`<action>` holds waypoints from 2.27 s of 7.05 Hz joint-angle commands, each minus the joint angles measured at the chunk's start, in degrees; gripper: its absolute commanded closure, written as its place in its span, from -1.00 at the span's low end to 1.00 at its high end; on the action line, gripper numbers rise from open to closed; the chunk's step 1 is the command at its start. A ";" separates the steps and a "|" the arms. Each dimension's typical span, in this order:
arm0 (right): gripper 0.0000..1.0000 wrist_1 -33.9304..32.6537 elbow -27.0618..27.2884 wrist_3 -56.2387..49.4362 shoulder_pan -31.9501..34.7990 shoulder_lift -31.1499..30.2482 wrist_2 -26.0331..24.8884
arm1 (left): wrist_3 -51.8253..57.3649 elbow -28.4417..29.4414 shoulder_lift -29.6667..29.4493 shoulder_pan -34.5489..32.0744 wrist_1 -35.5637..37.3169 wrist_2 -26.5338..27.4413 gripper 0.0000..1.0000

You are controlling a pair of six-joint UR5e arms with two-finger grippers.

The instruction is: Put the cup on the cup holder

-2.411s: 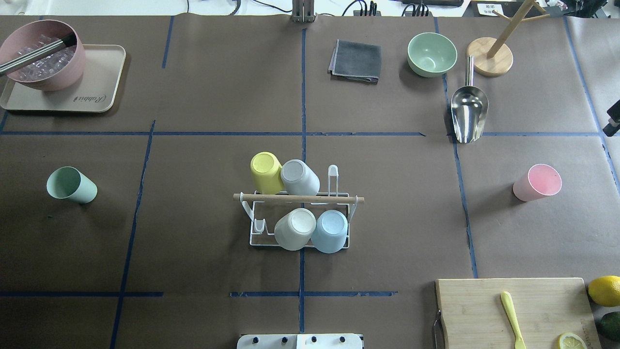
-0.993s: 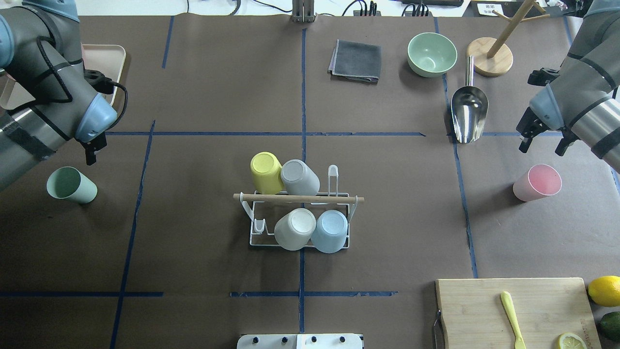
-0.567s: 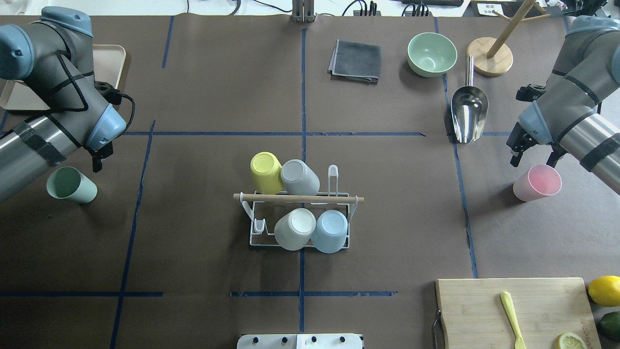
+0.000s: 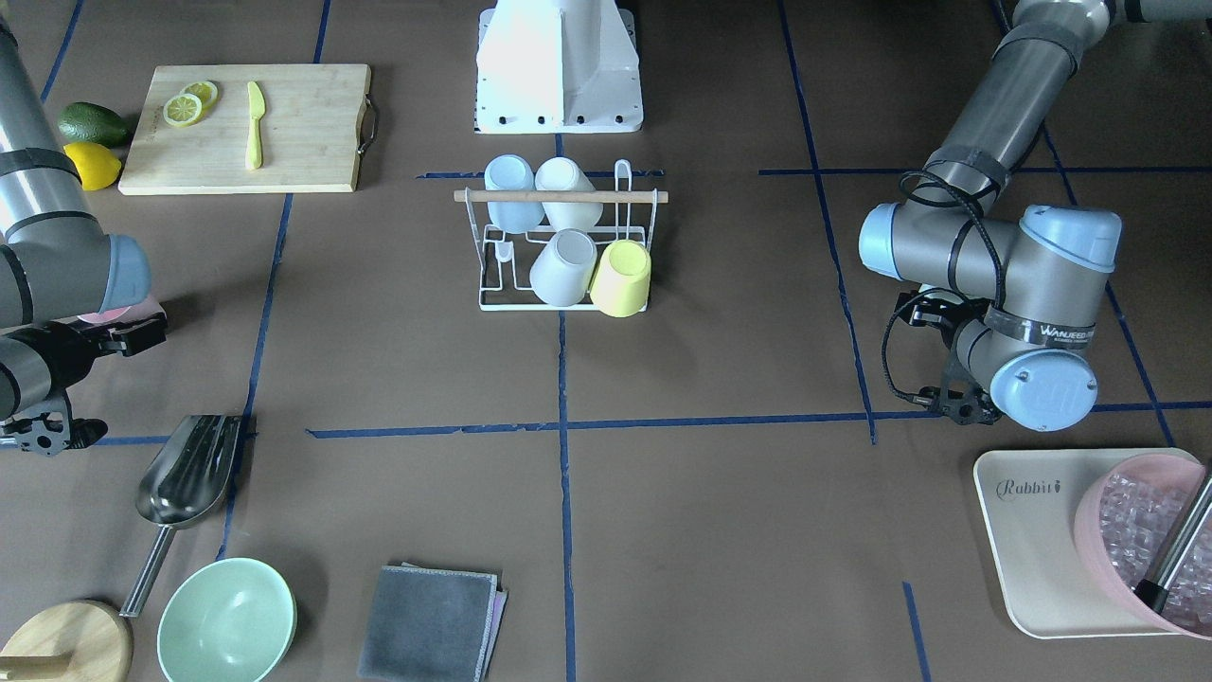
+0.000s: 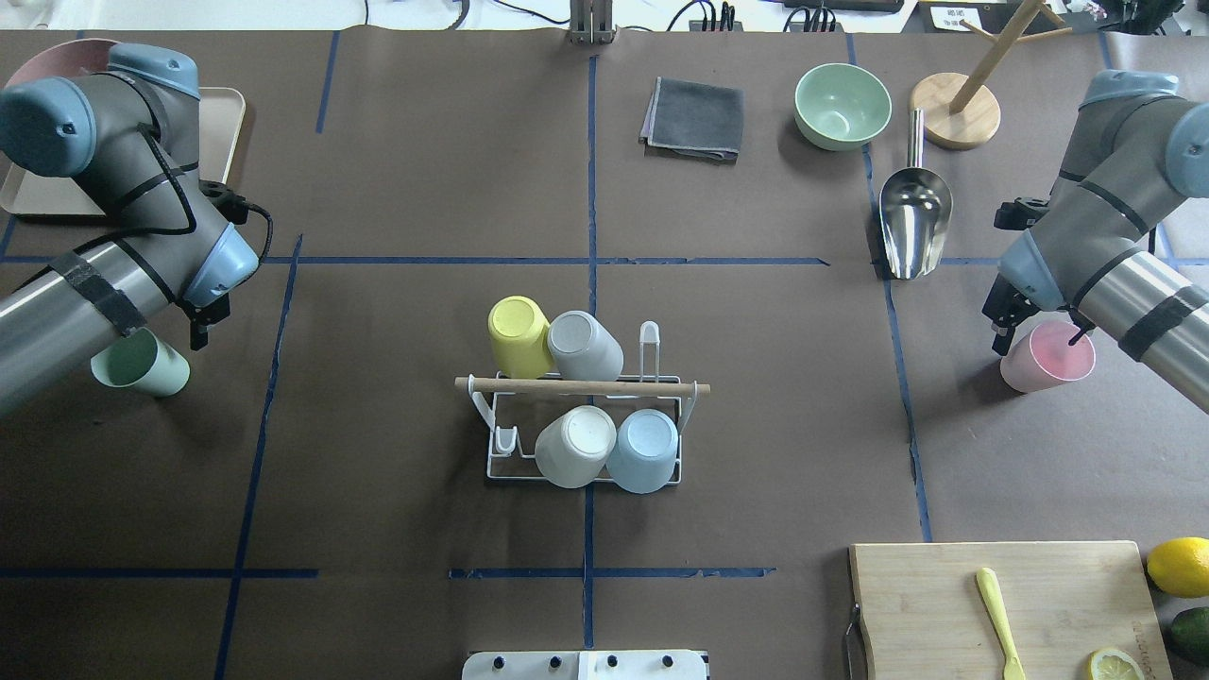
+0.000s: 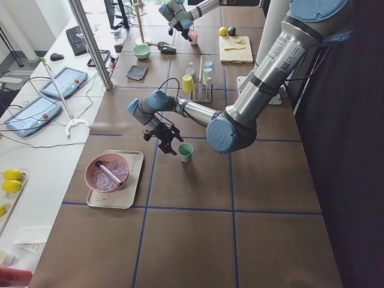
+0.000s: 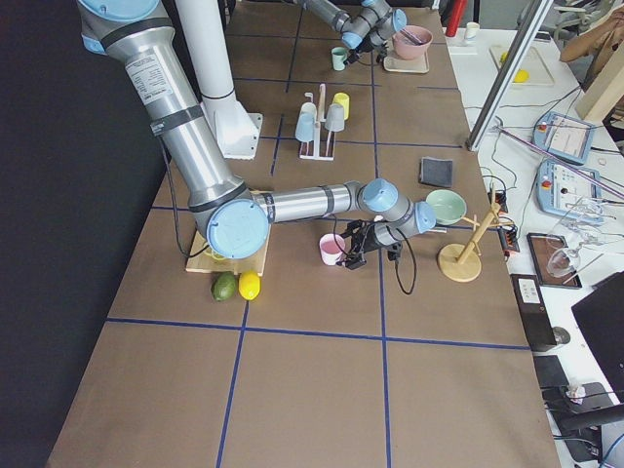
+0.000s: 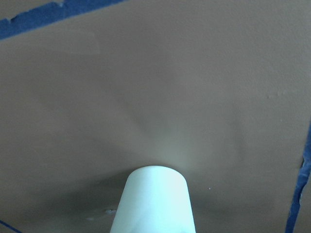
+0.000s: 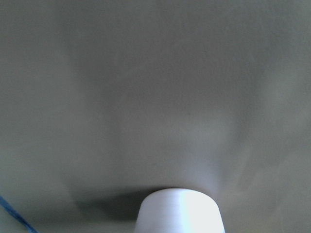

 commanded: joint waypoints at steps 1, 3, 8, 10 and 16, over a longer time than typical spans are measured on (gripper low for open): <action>-1.00 0.00 -0.66 -0.21 -1.49 -0.13 -0.17 | 1.48 1.88 0.02 0.59 -0.11 -0.15 -1.00; -0.67 -0.08 -1.01 -1.08 -1.59 -0.05 -2.44 | 1.57 3.29 0.28 1.29 -0.02 -0.24 -1.00; 1.00 -0.26 -0.84 -1.09 0.78 1.00 -6.92 | 1.57 6.11 0.54 1.38 3.22 -0.41 -1.00; 1.00 -0.79 0.73 -1.09 4.11 2.23 -7.55 | 1.57 6.02 0.63 1.38 3.49 -0.50 -1.00; 1.00 2.88 17.26 1.18 7.91 2.15 -8.34 | 4.11 4.36 1.16 2.17 4.45 -2.17 0.72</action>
